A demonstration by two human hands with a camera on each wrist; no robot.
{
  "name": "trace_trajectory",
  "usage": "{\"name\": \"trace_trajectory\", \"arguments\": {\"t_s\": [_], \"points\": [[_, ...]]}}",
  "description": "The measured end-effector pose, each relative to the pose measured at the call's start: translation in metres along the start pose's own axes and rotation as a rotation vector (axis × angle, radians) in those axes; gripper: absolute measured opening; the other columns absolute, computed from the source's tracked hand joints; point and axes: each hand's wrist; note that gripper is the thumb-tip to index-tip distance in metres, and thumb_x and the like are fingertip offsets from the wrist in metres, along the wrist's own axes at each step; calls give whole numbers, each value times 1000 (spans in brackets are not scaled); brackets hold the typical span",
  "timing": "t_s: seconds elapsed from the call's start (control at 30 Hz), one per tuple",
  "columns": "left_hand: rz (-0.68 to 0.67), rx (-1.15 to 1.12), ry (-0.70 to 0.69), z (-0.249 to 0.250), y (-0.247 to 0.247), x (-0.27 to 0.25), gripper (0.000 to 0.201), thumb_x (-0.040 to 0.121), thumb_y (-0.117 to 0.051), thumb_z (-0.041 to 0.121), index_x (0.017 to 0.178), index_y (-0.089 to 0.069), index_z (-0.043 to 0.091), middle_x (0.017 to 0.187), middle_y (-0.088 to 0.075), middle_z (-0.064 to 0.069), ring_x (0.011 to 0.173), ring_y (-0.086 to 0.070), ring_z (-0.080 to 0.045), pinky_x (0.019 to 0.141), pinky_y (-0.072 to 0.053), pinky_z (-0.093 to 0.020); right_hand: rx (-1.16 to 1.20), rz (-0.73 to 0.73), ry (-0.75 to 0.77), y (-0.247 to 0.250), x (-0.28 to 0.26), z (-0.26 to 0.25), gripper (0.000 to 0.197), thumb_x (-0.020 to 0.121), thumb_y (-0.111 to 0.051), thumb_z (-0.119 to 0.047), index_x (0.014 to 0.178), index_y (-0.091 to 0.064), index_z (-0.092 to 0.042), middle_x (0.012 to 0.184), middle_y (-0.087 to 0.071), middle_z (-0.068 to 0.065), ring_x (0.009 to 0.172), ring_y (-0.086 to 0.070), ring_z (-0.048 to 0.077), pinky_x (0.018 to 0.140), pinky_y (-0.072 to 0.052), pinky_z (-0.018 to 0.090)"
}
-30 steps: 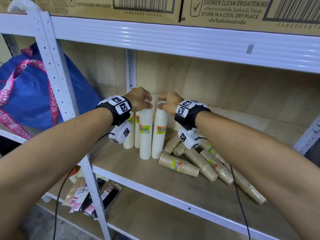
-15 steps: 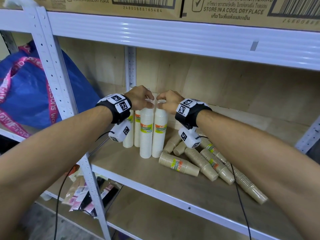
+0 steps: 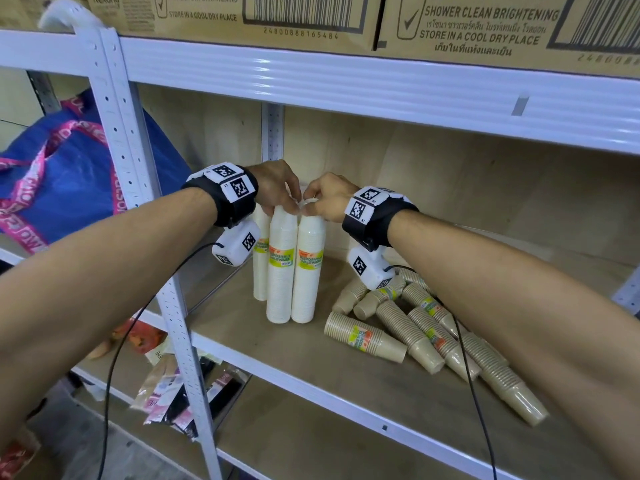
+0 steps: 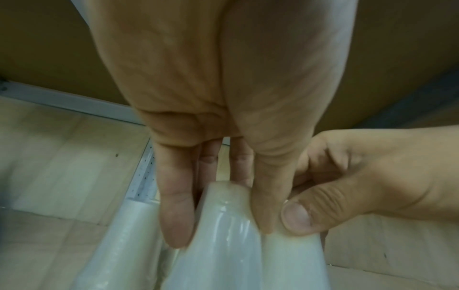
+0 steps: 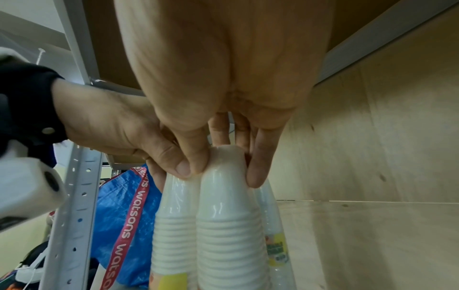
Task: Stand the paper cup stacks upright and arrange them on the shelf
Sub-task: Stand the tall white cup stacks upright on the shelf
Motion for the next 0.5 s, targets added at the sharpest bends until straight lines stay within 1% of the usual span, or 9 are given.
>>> {"name": "trace_trajectory", "arguments": {"t_s": [0.03, 0.1, 0.17, 0.23, 0.27, 0.3, 0.4, 0.47, 0.5], "points": [[5, 0, 8, -4, 3, -1, 24, 76, -82, 25, 98, -73, 22, 98, -67, -7, 81, -73, -26, 74, -62, -38, 4, -4, 12, -1, 2, -4, 34, 80, -73, -28, 111, -69, -15, 105, -59, -2, 96, -58, 17, 76, -42, 25], [19, -11, 26, -11, 8, -4, 22, 75, -82, 23, 95, -73, 21, 99, -66, -7, 84, -73, -28, 78, -61, -43, 6, -10, 33, -4, 5, -13, 36, 79, -74, -27, 112, -69, -13, 108, -62, 0, 100, -61, 20, 77, -46, 26], [40, -31, 47, -19, 11, -8, 19, 77, -81, 19, 94, -72, 19, 99, -62, -4, 86, -71, -29, 78, -61, -44, 7, -13, 59, -8, 7, -21, 34, 80, -74, -26, 111, -70, -11, 115, -64, 3, 103, -62, 21, 81, -48, 28], [63, -47, 62, -27, 12, -11, 18, 78, -80, 16, 94, -72, 18, 99, -56, 0, 87, -70, -29, 77, -61, -41, 11, -18, 90, -11, 9, -28, 32, 81, -72, -23, 109, -70, -9, 124, -63, 3, 104, -60, 19, 79, -44, 26], [71, -53, 70, -32, 13, -12, 19, 78, -80, 15, 96, -72, 17, 100, -55, 0, 88, -69, -28, 75, -61, -38, 14, -19, 97, -13, 9, -31, 30, 82, -72, -23, 109, -70, -9, 128, -62, 3, 106, -60, 19, 79, -42, 25], [77, -57, 77, -36, 13, -14, 20, 79, -79, 14, 97, -72, 16, 101, -56, -1, 89, -69, -27, 73, -61, -35, 15, -19, 100, -15, 11, -34, 30, 81, -73, -23, 108, -70, -10, 127, -62, 4, 107, -60, 21, 78, -41, 24], [95, -63, 92, -47, 11, -16, 24, 79, -79, 13, 103, -71, 13, 102, -62, -6, 87, -68, -23, 65, -59, -28, 5, -21, 94, -23, 15, -40, 32, 80, -74, -26, 108, -69, -12, 119, -66, 7, 103, -63, 24, 79, -47, 27], [107, -60, 95, -52, 9, -18, 25, 80, -78, 14, 104, -71, 12, 101, -62, -6, 83, -67, -20, 60, -58, -25, 4, -23, 86, -29, 17, -41, 33, 79, -74, -27, 107, -68, -13, 124, -63, 6, 105, -62, 25, 83, -50, 29], [112, -60, 99, -55, 7, -19, 24, 80, -78, 14, 103, -71, 12, 101, -62, -6, 82, -67, -20, 60, -59, -25, 5, -23, 81, -31, 19, -41, 34, 78, -74, -28, 107, -68, -13, 127, -62, 6, 105, -62, 25, 84, -51, 29]]}}
Point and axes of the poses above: each hand's wrist, its own x-axis towards the middle knuckle, its own y-axis out of the back of the hand, z = x × y
